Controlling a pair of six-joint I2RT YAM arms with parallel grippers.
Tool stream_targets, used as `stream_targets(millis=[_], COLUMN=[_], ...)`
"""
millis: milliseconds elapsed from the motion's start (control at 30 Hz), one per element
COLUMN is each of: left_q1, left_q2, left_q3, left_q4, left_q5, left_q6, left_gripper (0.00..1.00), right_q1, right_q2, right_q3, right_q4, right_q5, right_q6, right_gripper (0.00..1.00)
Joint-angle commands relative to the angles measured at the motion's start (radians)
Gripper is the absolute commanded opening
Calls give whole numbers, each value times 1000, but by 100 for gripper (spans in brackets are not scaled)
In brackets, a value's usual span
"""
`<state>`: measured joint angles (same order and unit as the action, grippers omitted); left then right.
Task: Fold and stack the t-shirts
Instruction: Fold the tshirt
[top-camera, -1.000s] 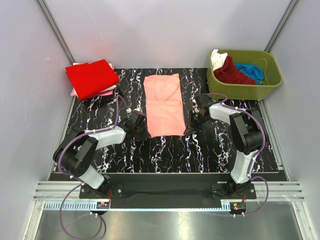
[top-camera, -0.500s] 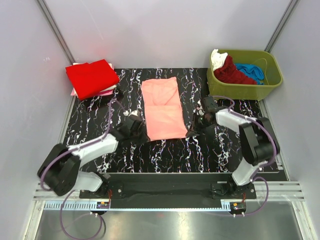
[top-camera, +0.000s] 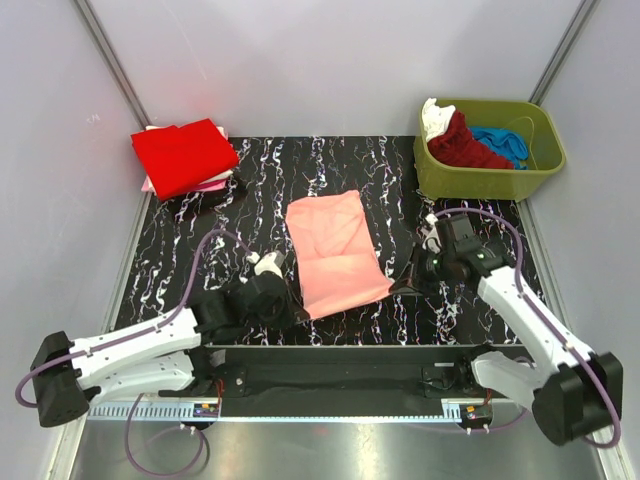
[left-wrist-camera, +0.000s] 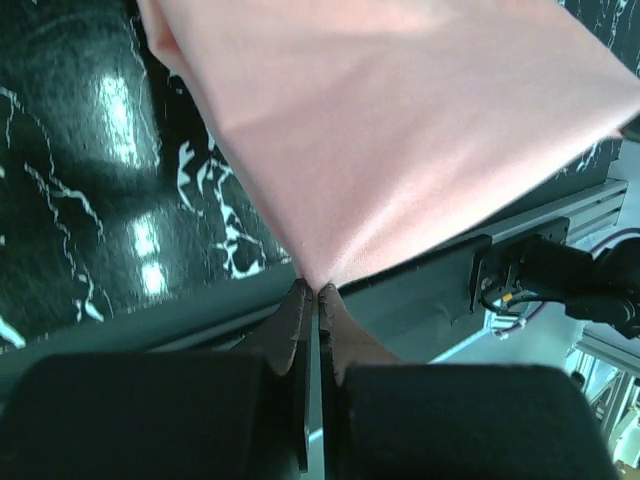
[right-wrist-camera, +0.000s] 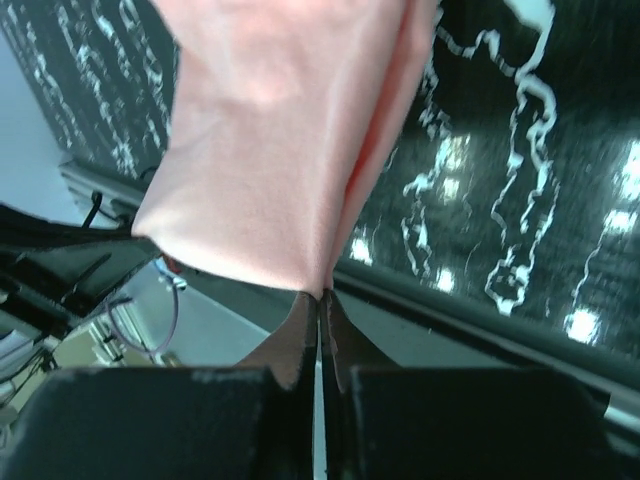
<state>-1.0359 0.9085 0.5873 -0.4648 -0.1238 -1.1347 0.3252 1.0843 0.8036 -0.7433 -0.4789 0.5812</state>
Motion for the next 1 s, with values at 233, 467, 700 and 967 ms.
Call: stream_targets(millis=[233,467,700,967], left_q1=[31,256,418,519], left_q2=[58,167,314,484], left_q3=[341,453,540,666], left_q4=[-314,-284,-239,-222], left_q5=[-122,12,118,214], left_q6=[93,253,369,449], left_gripper=[0,0,0,0], right_q1=[-8,-23,-58,-94], right_q2=[-6,195,419,581], right_q3=[259,511,655,818], right_q4=[-223,-220,-174,-160], right_q5=[97,178,152,126], right_q6=[-18,-87,-103,-116], right_gripper=[0,0,0,0])
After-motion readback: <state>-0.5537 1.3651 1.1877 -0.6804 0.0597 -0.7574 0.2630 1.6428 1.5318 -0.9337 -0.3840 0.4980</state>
